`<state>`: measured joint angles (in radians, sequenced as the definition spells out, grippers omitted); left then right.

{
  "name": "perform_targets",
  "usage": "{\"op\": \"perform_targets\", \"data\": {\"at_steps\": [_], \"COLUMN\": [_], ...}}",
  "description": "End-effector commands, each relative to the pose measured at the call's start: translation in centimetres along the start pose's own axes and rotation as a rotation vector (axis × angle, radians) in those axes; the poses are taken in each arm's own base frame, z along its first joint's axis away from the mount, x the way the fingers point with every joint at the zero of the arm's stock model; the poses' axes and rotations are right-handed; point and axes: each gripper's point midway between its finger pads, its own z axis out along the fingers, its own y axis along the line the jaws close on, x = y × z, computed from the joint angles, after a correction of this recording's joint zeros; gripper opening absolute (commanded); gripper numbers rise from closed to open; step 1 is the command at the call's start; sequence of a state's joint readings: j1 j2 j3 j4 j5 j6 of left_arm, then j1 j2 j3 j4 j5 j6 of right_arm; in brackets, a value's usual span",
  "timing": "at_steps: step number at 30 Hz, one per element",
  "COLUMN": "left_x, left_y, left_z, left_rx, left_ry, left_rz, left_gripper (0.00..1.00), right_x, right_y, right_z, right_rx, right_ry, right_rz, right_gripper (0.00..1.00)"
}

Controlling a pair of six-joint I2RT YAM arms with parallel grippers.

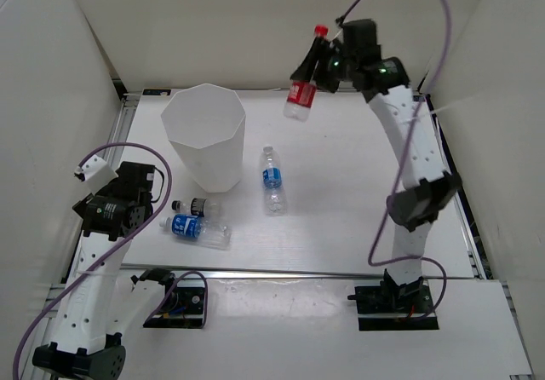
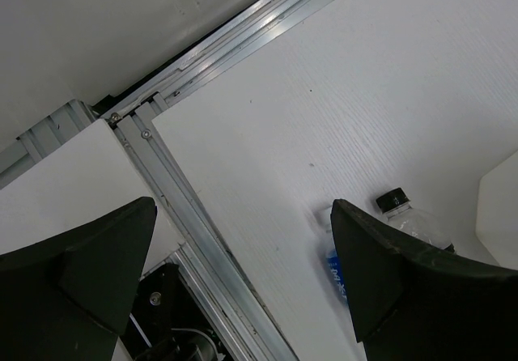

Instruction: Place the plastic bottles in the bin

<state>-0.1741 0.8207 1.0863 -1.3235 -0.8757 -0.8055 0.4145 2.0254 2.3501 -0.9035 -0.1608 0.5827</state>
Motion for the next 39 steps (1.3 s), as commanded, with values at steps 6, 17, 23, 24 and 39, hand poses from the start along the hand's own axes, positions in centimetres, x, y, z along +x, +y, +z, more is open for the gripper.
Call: {"op": "perform_targets", "data": {"at_steps": [6, 17, 23, 24, 39], "left_x": [-0.2, 0.4, 0.4, 0.8, 0.5], "left_y": [-0.2, -1.6, -1.5, -1.6, -1.3], "left_z": [0.0, -0.1, -0.2, -0.1, -0.3], "left_rx": [0.015, 0.080, 0.092, 0.095, 0.099], "left_ry": [-0.013, 0.020, 0.021, 0.032, 0.015], "left_rz": [0.005, 0.021, 0.024, 0.031, -0.006], "left_gripper": [1.00, 1.00, 1.00, 1.00, 1.00], "right_x": [-3.5, 0.4, 1.3, 1.3, 2.0], "right_y": [17.0, 22.7, 23.4, 23.4, 21.8], "right_z": [-8.1, -3.4, -2.9, -2.9, -3.6], "right_rx": [-0.654, -0.845, -0.862, -0.862, -0.695], "right_ry": [-0.101, -0.006, 0.003, 0.003, -0.084], "right_rz": [-0.026, -0.015, -0.025, -0.025, -0.162], "right_gripper": [0.29, 0.26, 0.28, 0.31, 1.00]}}
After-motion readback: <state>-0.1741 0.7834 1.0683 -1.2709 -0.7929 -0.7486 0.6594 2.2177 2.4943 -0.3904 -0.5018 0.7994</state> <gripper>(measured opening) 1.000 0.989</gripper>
